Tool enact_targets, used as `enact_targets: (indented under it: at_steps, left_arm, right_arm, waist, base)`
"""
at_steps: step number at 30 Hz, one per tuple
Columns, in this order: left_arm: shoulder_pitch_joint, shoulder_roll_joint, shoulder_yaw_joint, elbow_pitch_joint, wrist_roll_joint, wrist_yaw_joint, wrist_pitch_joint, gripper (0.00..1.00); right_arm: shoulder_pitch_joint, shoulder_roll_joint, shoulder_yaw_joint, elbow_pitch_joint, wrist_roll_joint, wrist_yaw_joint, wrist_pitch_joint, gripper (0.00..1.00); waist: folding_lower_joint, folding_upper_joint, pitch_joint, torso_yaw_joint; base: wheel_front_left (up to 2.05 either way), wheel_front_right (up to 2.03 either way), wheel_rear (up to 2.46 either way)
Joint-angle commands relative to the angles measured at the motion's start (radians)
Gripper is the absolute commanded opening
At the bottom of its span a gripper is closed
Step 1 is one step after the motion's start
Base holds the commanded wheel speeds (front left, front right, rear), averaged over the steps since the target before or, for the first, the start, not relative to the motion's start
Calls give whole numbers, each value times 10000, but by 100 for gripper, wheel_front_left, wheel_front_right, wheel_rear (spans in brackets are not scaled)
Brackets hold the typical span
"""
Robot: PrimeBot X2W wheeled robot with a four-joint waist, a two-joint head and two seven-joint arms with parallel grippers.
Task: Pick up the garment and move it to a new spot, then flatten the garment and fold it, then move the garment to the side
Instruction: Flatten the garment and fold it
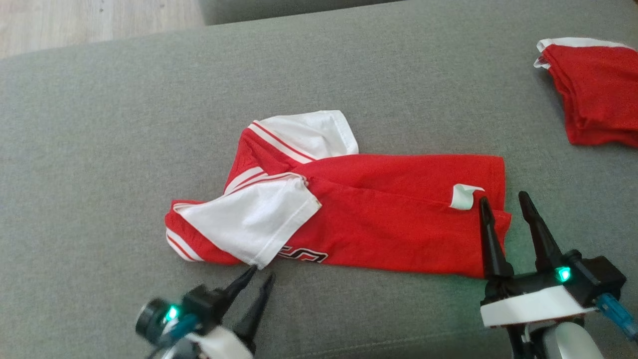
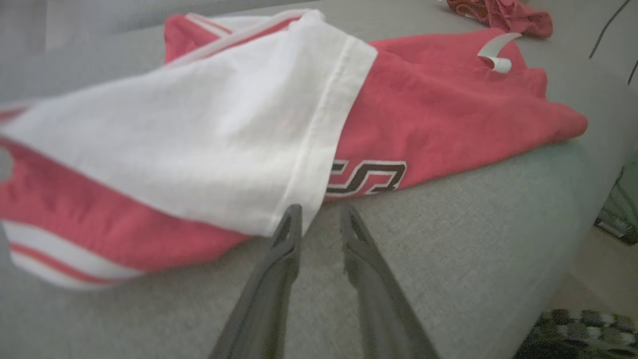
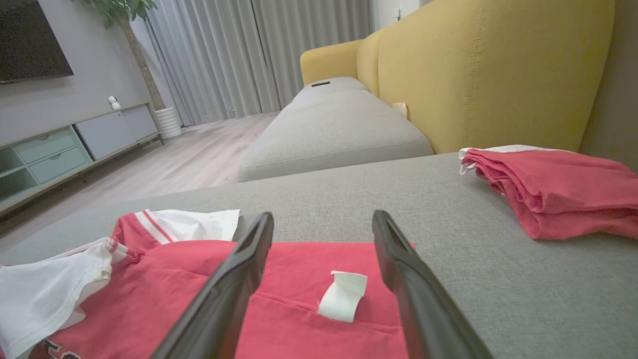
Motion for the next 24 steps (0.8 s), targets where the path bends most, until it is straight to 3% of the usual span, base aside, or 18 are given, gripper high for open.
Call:
enact_targets:
  at_steps: [1, 2, 11, 21, 22, 24]
  left_arm:
    - [89, -113, 682, -123, -943, -293, -174, 82]
    - [166, -236, 849, -27, -1411, -398, -206, 100]
    - [41, -816, 1444, 1053, -3549, -825, -477, 100]
    - [-844, -957, 960, 2030, -5070, -957, -755, 100]
    - [-921, -916, 812, 2072, -5207, -958, -774, 71]
    - [-1053, -793, 462, 2151, -5453, -959, -801, 22]
  right_arm:
    - [48, -143, 234, -234, 6, 67, -109, 100]
    - [64, -143, 245, -228, 0, 67, -109, 100]
    - [78, -163, 350, -237, -10, 67, -109, 100]
    - [-56, -292, 408, -261, 9, 67, -109, 100]
    - [-69, -294, 393, -263, 5, 67, -109, 100]
    - [-87, -299, 376, -269, 8, 67, -109, 100]
  waist:
    - [0, 0, -76, -1]
    - [0, 0, -105, -2]
    - [0, 0, -166, -48]
    - [0, 0, 13, -221]
    - [0, 0, 30, -234]
    - [0, 0, 55, -260]
  base:
    - [0, 0, 0]
    - [0, 0, 0]
    - [0, 0, 0]
    - [0, 0, 0]
    - [0, 0, 0]
    - [0, 0, 0]
